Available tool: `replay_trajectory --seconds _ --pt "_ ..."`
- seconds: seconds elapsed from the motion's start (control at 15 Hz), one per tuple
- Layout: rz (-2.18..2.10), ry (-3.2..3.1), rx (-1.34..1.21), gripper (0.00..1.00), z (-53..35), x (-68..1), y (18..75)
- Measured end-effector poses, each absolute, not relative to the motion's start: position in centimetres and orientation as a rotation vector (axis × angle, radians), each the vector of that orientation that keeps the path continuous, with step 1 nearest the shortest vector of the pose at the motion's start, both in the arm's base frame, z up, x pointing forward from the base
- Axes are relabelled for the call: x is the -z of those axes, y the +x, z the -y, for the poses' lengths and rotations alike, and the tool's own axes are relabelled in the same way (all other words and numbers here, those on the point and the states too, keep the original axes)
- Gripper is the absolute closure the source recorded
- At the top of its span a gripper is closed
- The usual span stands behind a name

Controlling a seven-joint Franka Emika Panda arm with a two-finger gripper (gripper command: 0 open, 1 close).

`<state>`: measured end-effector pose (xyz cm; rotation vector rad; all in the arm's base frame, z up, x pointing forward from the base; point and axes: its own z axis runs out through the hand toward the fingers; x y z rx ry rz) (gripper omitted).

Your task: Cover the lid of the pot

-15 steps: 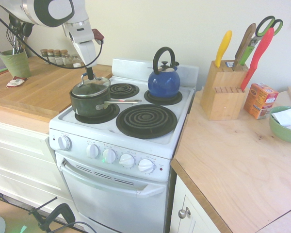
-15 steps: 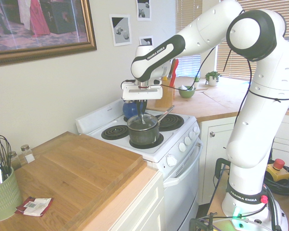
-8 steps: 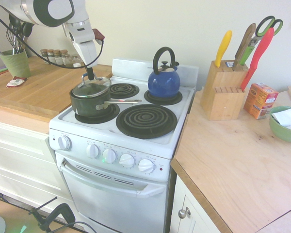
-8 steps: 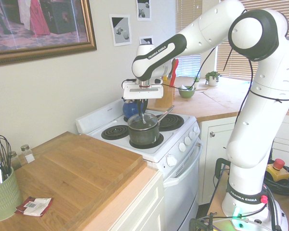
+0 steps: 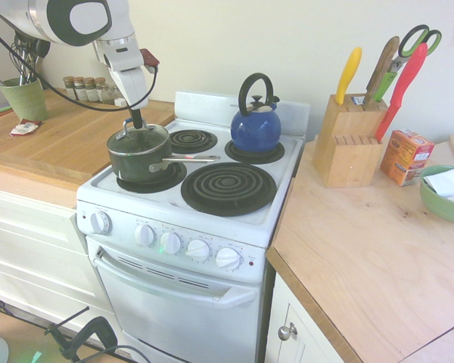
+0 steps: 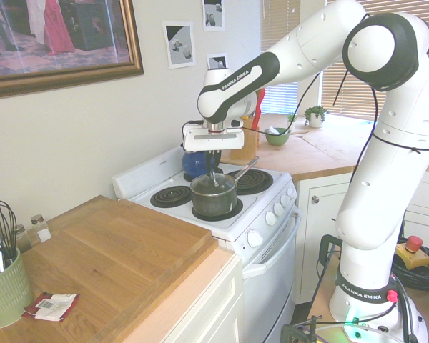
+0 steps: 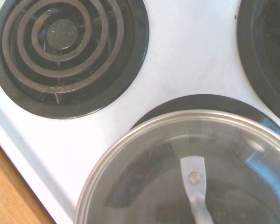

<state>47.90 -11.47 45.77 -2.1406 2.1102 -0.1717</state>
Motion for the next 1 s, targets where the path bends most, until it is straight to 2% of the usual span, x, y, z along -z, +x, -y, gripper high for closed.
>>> replay_trajectory --seconds 0.6,0.67,1.0 --pt "-2.103 -2.186 0.159 1.00 10.8 -44.1 48.8" --pt "-2.102 -2.187 0.160 0.00 10.8 -44.1 48.8" --pt "-2.103 -2.190 0.165 0.00 10.9 -44.2 48.8"
